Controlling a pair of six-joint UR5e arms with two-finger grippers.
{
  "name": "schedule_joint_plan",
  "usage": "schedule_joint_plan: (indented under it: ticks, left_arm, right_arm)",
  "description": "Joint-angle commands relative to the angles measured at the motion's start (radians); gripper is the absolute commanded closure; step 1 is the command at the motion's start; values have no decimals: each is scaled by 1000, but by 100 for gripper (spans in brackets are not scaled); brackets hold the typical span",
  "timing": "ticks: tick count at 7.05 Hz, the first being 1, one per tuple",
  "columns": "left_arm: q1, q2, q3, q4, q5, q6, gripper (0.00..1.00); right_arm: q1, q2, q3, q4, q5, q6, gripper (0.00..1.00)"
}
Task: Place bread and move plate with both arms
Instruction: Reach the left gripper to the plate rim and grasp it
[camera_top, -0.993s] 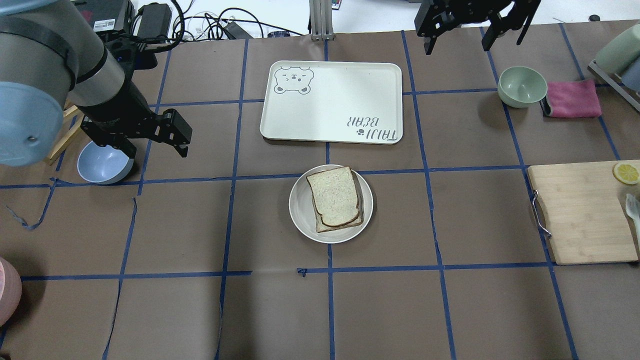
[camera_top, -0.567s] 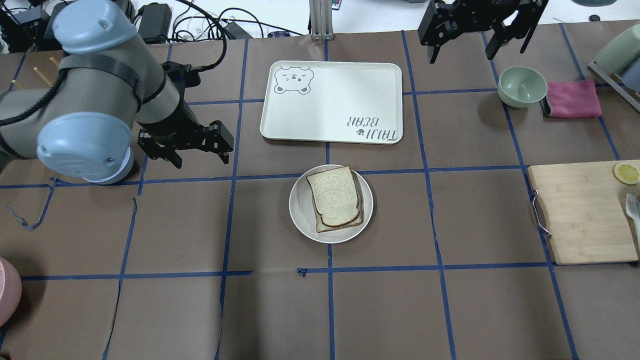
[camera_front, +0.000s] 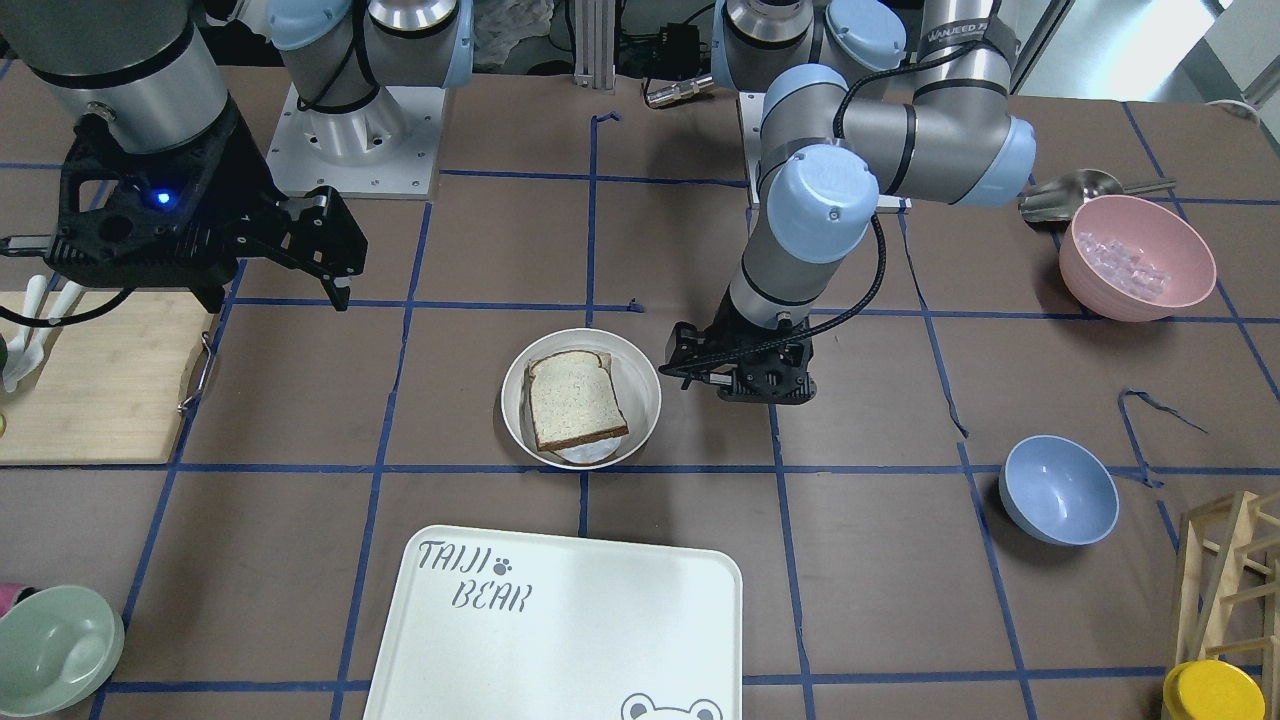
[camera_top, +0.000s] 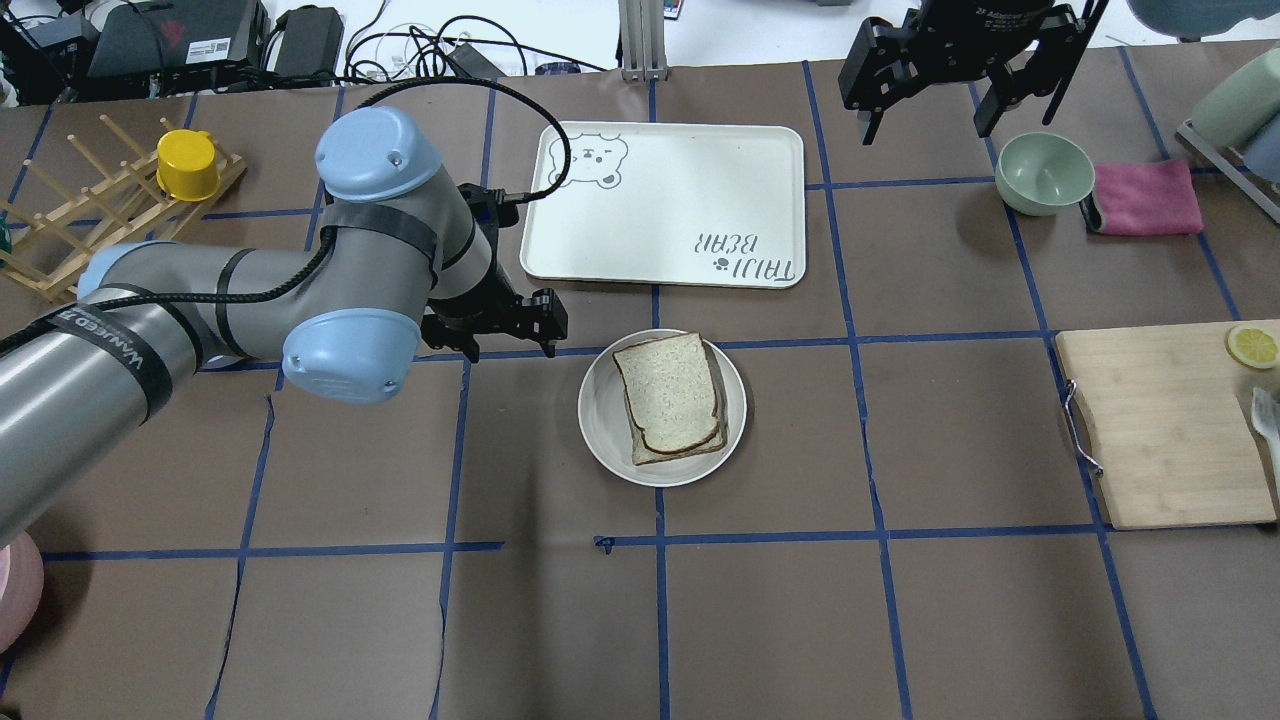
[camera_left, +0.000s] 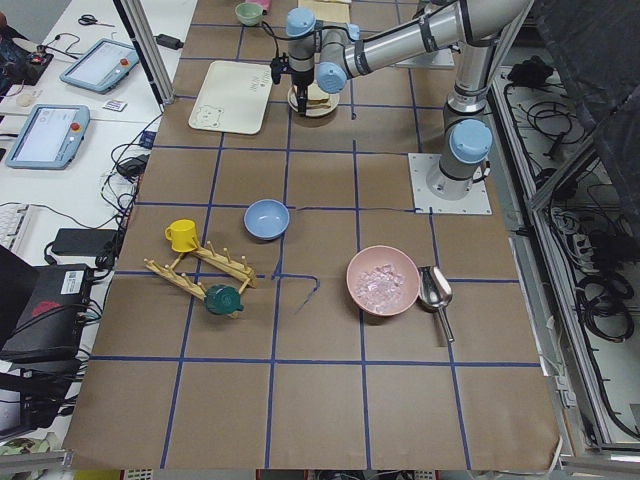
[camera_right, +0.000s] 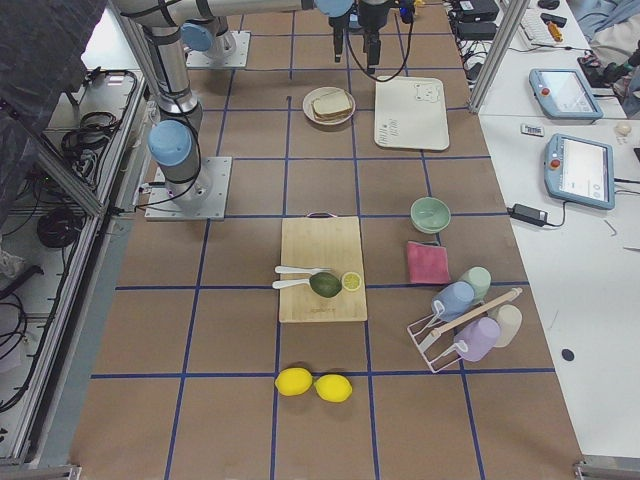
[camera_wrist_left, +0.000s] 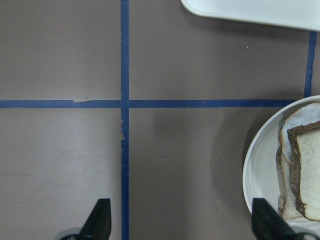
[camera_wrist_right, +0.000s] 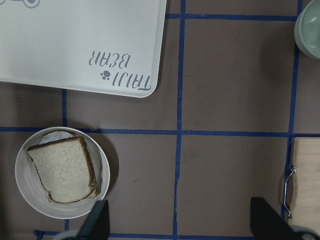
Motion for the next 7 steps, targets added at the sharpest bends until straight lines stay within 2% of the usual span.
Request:
schedule_joint_plan:
  ticks: [1,3,5,6,7]
  left_arm:
    - [-49,-84,-2,85,-7,-22,10]
    - [-60,-139,-22,113,-36,-27,11]
    - [-68,-171,-24,124,-39,-30,22]
    - [-70,-181,-24,125,-42,-30,37]
    - [-82,-185,-22,127,-42,-30,68]
  right_arm:
    - [0,0,1,0,-2,-1,0]
    - [0,0,2,0,-2,0,0]
    - [0,0,4,0,-2,0,0]
    - [0,0,4,0,-2,0,0]
    - [0,0,4,0,-2,0,0]
